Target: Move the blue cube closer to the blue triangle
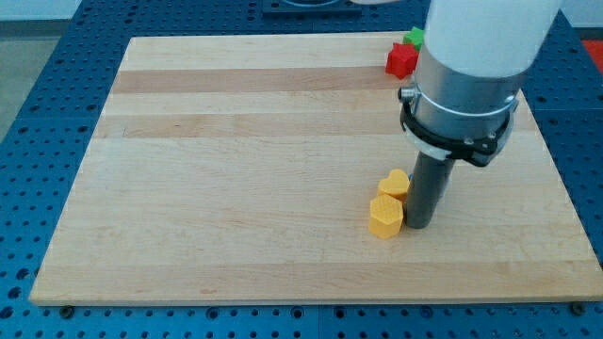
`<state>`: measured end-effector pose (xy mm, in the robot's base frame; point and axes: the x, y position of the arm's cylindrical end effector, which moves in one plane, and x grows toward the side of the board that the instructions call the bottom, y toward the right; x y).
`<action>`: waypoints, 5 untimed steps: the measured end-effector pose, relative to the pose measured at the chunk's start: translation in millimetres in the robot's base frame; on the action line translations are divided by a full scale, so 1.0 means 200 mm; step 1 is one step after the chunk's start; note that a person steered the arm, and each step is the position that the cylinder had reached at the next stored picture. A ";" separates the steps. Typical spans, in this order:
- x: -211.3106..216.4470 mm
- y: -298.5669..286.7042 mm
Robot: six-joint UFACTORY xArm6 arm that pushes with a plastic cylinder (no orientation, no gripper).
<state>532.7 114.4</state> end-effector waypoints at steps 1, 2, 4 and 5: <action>-0.08 0.04; -0.16 0.07; -0.32 0.13; -0.37 0.21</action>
<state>458.8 156.7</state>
